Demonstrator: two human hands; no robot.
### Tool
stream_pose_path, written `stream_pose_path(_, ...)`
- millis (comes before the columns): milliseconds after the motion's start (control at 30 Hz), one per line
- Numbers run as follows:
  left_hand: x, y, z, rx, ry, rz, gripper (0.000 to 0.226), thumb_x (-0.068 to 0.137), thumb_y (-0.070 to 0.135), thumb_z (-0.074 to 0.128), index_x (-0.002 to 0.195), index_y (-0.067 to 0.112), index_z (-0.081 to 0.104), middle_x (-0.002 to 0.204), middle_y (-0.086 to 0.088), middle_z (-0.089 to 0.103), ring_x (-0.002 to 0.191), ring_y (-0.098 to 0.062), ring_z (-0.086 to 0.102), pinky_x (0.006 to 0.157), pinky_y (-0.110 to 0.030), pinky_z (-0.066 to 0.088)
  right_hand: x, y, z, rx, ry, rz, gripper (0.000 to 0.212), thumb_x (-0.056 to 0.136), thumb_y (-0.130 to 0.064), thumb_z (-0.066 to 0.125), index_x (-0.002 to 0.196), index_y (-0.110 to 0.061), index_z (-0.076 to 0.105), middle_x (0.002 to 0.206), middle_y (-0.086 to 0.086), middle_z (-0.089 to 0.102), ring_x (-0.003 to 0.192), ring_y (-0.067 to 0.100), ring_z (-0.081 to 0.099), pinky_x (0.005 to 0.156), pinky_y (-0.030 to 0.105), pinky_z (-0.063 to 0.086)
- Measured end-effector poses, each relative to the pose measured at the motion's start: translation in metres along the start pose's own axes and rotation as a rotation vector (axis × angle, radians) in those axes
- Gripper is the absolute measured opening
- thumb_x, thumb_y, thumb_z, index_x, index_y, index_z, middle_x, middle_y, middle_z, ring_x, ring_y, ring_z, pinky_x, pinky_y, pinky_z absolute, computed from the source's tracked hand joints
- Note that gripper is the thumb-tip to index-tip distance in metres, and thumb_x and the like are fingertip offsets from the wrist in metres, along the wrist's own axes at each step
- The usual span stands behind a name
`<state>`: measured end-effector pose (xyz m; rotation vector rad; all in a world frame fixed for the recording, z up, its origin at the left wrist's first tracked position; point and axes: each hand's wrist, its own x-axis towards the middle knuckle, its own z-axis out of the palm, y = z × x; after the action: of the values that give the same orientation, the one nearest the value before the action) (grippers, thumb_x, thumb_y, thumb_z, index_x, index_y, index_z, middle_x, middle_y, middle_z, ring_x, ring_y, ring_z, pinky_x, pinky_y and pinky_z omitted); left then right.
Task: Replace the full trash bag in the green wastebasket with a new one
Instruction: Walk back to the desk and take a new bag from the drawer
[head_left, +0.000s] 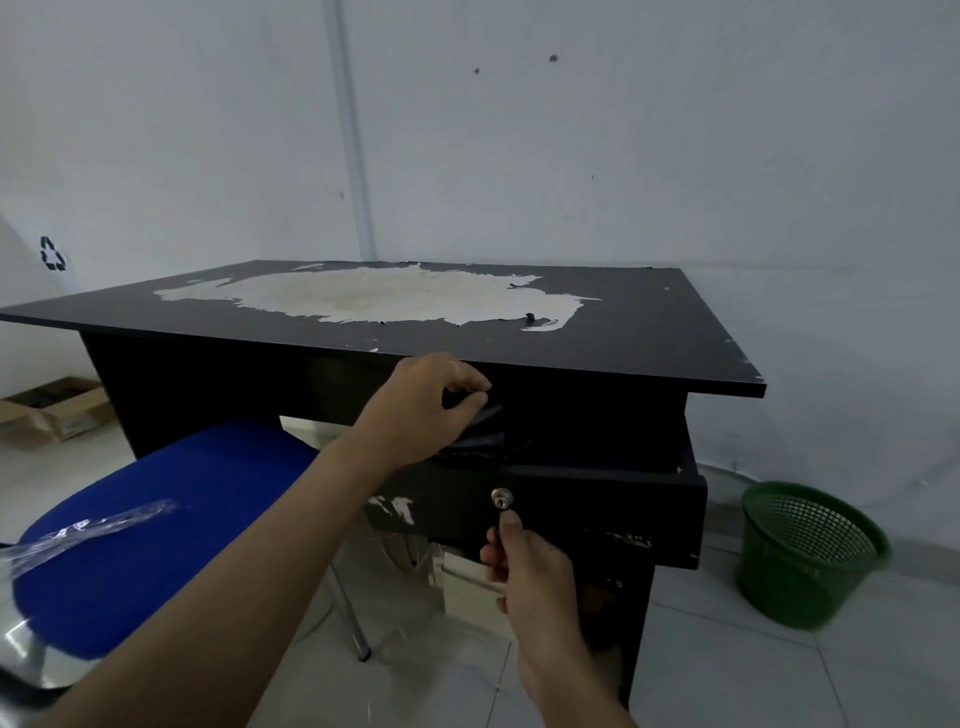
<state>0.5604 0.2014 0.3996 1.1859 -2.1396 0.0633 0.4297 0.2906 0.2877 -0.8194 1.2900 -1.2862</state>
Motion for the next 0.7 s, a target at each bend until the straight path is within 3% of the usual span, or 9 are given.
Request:
stream_pose_path(67, 0.004, 0.000, 0.009, 0.035, -0.126, -0.032, 0.041, 0.087, 0.042, 0.068, 0.122, 0.020, 0.066, 0.115, 0.004, 0.065, 0.106, -0.011, 0.059, 0.092, -0.028, 0.048, 0.001, 0.001, 0.000, -0.010, -0.001, -0.001, 0.037, 0.099, -0.040, 0.050, 0.081, -0.013, 0.068, 0.062, -0.005, 0.062, 0.051, 0.003, 0.052, 0.054, 0.020, 0.039)
stream_pose_path(133, 0.013, -0.004, 0.017, 0.094, -0.301, -0.119, 0.076, 0.077, 0.061, 0.069, 0.139, 0.022, 0.050, 0.132, 0.001, 0.055, 0.122, -0.017, 0.050, 0.100, -0.032, 0.043, 0.002, 0.000, 0.000, -0.009, 0.000, 0.007, 0.037, 0.098, -0.041, 0.051, 0.082, -0.014, 0.069, 0.064, -0.005, 0.064, 0.055, 0.004, 0.054, 0.057, 0.021, 0.039)
stream_pose_path(233, 0.024, -0.011, 0.030, 0.197, -0.475, -0.221, 0.105, 0.065, 0.070, 0.072, 0.150, 0.023, 0.031, 0.147, -0.003, 0.043, 0.133, -0.026, 0.041, 0.108, -0.043, 0.039, 0.002, 0.000, -0.002, -0.002, -0.002, 0.016, 0.035, 0.098, -0.040, 0.051, 0.084, -0.013, 0.069, 0.069, -0.003, 0.066, 0.061, 0.007, 0.057, 0.059, 0.022, 0.041)
stream_pose_path(367, 0.033, -0.015, 0.043, 0.337, -0.572, -0.237, 0.095, 0.072, 0.053, 0.078, 0.150, 0.022, 0.032, 0.143, -0.009, 0.048, 0.126, -0.031, 0.049, 0.101, -0.044, 0.046, 0.006, 0.001, -0.002, -0.008, -0.009, 0.027, 0.036, 0.097, -0.042, 0.053, 0.085, -0.013, 0.071, 0.068, -0.005, 0.068, 0.061, 0.006, 0.057, 0.060, 0.022, 0.041)
stream_pose_path(567, 0.029, -0.015, 0.038, 0.356, -0.580, -0.099, 0.071, 0.083, 0.034, 0.074, 0.145, 0.021, 0.041, 0.137, -0.007, 0.054, 0.124, -0.028, 0.052, 0.099, -0.040, 0.047, 0.011, 0.004, -0.008, 0.004, -0.030, 0.036, 0.033, 0.094, -0.043, 0.057, 0.086, -0.016, 0.074, 0.073, -0.005, 0.072, 0.067, 0.007, 0.060, 0.062, 0.022, 0.042)
stream_pose_path(700, 0.032, -0.003, 0.010, 0.124, -0.495, -0.070, 0.039, 0.087, 0.026, 0.069, 0.125, 0.021, 0.059, 0.106, 0.004, 0.063, 0.103, -0.019, 0.061, 0.087, -0.030, 0.048, 0.013, 0.004, -0.007, 0.030, -0.044, 0.047, 0.032, 0.094, -0.042, 0.058, 0.086, -0.015, 0.074, 0.072, -0.005, 0.072, 0.067, 0.007, 0.060, 0.062, 0.022, 0.041)
